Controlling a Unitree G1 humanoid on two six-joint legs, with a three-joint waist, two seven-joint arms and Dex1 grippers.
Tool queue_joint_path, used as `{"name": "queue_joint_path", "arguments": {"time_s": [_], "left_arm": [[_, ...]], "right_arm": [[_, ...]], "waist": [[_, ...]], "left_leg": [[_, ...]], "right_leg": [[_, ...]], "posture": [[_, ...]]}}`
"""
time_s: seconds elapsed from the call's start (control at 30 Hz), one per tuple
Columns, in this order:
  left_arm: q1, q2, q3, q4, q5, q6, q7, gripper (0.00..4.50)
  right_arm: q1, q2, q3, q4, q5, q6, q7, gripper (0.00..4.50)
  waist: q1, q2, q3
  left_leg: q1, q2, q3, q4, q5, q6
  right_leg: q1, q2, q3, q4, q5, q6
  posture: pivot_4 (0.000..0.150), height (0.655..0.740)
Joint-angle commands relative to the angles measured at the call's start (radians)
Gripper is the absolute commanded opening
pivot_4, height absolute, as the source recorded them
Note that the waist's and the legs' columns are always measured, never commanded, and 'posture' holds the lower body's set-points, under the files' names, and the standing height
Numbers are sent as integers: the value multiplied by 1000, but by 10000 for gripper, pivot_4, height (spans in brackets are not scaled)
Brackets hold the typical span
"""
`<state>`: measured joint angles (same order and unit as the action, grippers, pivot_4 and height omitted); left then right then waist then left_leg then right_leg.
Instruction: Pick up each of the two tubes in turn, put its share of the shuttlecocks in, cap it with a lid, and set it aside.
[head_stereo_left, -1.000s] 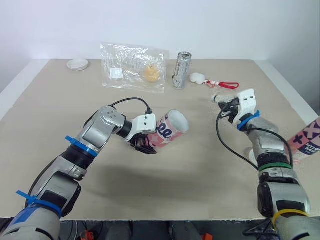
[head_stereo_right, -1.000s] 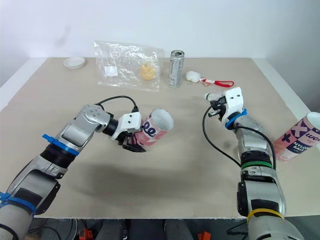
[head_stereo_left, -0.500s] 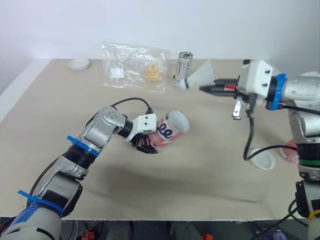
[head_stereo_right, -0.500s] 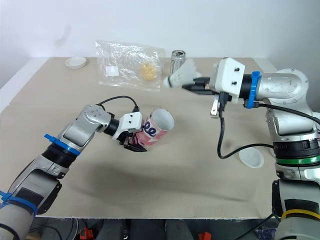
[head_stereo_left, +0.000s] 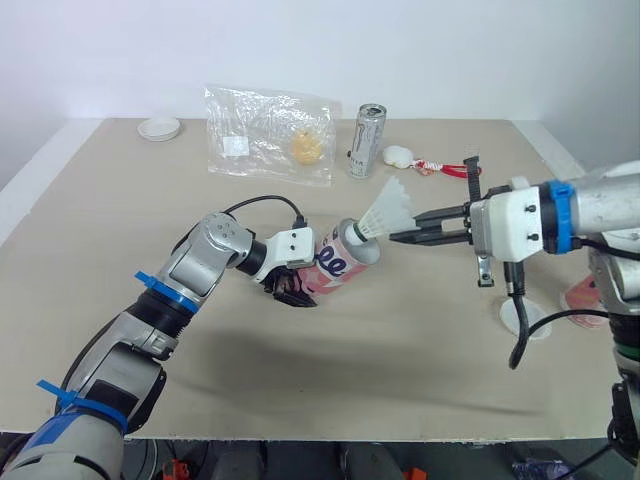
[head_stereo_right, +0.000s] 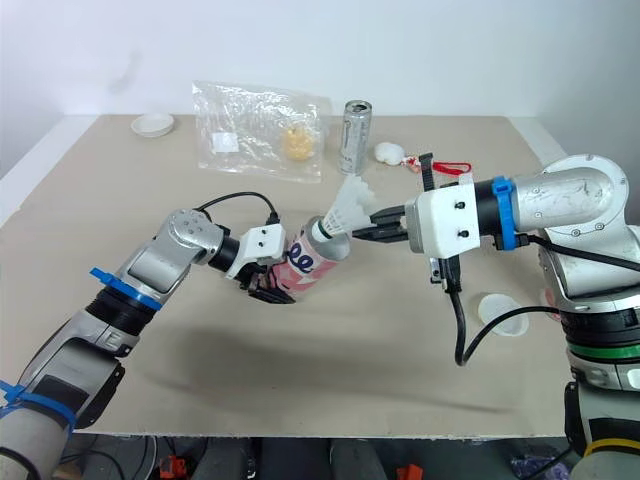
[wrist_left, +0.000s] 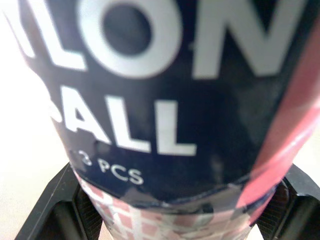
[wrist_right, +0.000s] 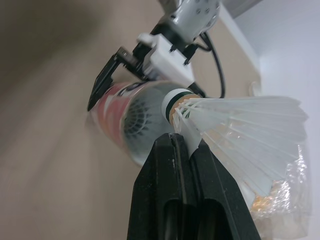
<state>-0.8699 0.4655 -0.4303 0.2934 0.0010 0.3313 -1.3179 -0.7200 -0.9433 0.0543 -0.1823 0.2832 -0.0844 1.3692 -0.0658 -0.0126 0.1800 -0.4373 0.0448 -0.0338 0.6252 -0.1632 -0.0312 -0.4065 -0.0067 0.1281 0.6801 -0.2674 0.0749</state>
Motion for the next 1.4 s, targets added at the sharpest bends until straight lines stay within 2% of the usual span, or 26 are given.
{"name": "queue_joint_path", "arguments": {"time_s": [0.03,0.23,0.33,0.37,0.5,0.53,0.57,0.6,0.7,0.77,0.93,0.97,1.0,1.03,1.07,1.13,1.17,1.2,1.23,1.27,1.3,1.4], "left_arm": [[-15,-4,1,-6,4,2,-1,33442],[-19,-6,4,-5,4,2,-1,33442],[-18,-4,4,-11,4,7,-2,33442],[-18,-3,4,-12,3,8,-3,33442],[-18,4,6,-11,4,9,-6,33442],[-18,6,6,-9,5,9,-6,33442],[-19,6,6,-8,6,10,-6,33442],[-19,7,6,-8,6,11,-6,33442],[-22,9,4,-4,8,9,-10,33442],[-25,10,1,-1,9,4,-14,33442],[-42,9,-5,16,15,-10,-28,33442],[-45,8,-5,18,16,-10,-30,33442],[-48,7,-5,19,17,-10,-32,33442],[-49,6,-5,20,18,-10,-34,33442],[-50,6,-5,20,20,-10,-36,33442],[-52,5,-5,19,23,-8,-40,33442],[-52,6,-7,16,22,-5,-47,33442],[-52,7,-8,13,22,-1,-53,33442],[-53,7,-9,12,22,0,-58,33442],[-54,6,-9,13,22,0,-60,33442],[-55,4,-11,15,23,-1,-63,33442],[-57,-2,-14,21,26,-5,-65,33442]], "right_arm": [[-7,23,25,2,-29,-52,-2,734],[-25,49,64,45,-51,-95,17,734],[-38,59,69,58,-36,-73,26,8982],[-43,61,66,61,-33,-69,28,14532],[-48,59,45,63,-3,-41,38,31738],[-50,61,29,51,34,3,31,35513],[-56,66,12,35,76,65,12,41799],[-65,69,-6,20,121,132,-10,44354],[-113,60,-50,6,222,342,-74,44354],[-143,42,-68,37,238,438,-105,44354],[-177,36,-49,76,221,513,-104,44354],[-181,40,-36,78,210,509,-95,40450],[-184,41,-22,78,200,505,-83,40450],[-184,41,-11,75,193,504,-72,37249],[-187,47,6,72,181,497,-64,31204],[-192,58,42,65,153,481,-46,25758],[-197,68,75,66,124,462,-34,20171],[-200,77,96,66,108,457,-27,18629],[-205,89,129,72,83,441,-13,9881],[-210,98,149,78,66,430,-2,6760],[-215,113,177,90,53,426,14,1280],[-241,147,238,142,-1,373,59,518]], "waist": [[-1,0,0],[3,0,0],[4,0,0],[4,0,0],[4,0,0],[4,0,0],[4,0,0],[6,0,0],[8,0,0],[9,0,0],[10,0,0],[10,0,0],[10,0,0],[10,0,0],[10,0,0],[9,0,0],[9,0,0],[8,0,0],[8,0,0],[8,0,0],[8,0,0],[8,0,0]], "left_leg": [[0,0,0,0,0,0],[0,0,0,0,0,0],[0,0,0,0,0,0],[0,0,0,0,0,0],[0,0,0,0,0,0],[0,0,0,0,0,0],[0,0,0,0,0,0],[0,0,0,0,0,0],[0,0,0,0,0,0],[0,0,0,0,0,0],[0,1,0,0,0,0],[0,1,0,-1,0,0],[0,1,0,-1,0,0],[0,1,0,-1,0,0],[0,1,0,-2,0,0],[0,1,0,-2,0,0],[0,1,0,-2,0,0],[0,1,0,-2,0,0],[0,1,0,-2,0,0],[0,1,0,-2,0,0],[0,1,0,-2,0,0],[-1,1,0,-2,0,0]], "right_leg": [[0,0,0,0,0,0],[0,0,0,0,0,0],[0,0,0,0,0,0],[0,0,0,0,0,0],[0,0,0,0,0,0],[0,0,0,0,0,0],[0,0,0,0,0,0],[0,0,0,0,0,0],[0,0,0,0,0,-1],[0,0,0,0,0,-1],[-1,1,0,0,0,-2],[-1,1,0,0,0,-2],[-2,1,0,0,0,-2],[-2,1,0,0,-1,-2],[-2,1,0,0,-1,-2],[-2,1,0,0,-1,-2],[-2,1,0,0,-1,-2],[-2,1,0,0,-1,-2],[-2,1,0,0,-1,-2],[-2,1,0,0,-1,-2],[-2,1,0,0,-1,-2],[-2,1,0,0,-1,-2]], "posture": [[1500,7400],[1500,7400],[1500,7400],[1500,7400],[1500,7400],[1500,7400],[1500,7400],[1500,7400],[1500,7400],[1500,7400],[1500,7400],[1500,7400],[1500,7400],[1500,7400],[1500,7400],[1500,7400],[1500,7400],[1500,7400],[1500,7400],[1500,7400],[1500,7400],[1500,7400]]}}
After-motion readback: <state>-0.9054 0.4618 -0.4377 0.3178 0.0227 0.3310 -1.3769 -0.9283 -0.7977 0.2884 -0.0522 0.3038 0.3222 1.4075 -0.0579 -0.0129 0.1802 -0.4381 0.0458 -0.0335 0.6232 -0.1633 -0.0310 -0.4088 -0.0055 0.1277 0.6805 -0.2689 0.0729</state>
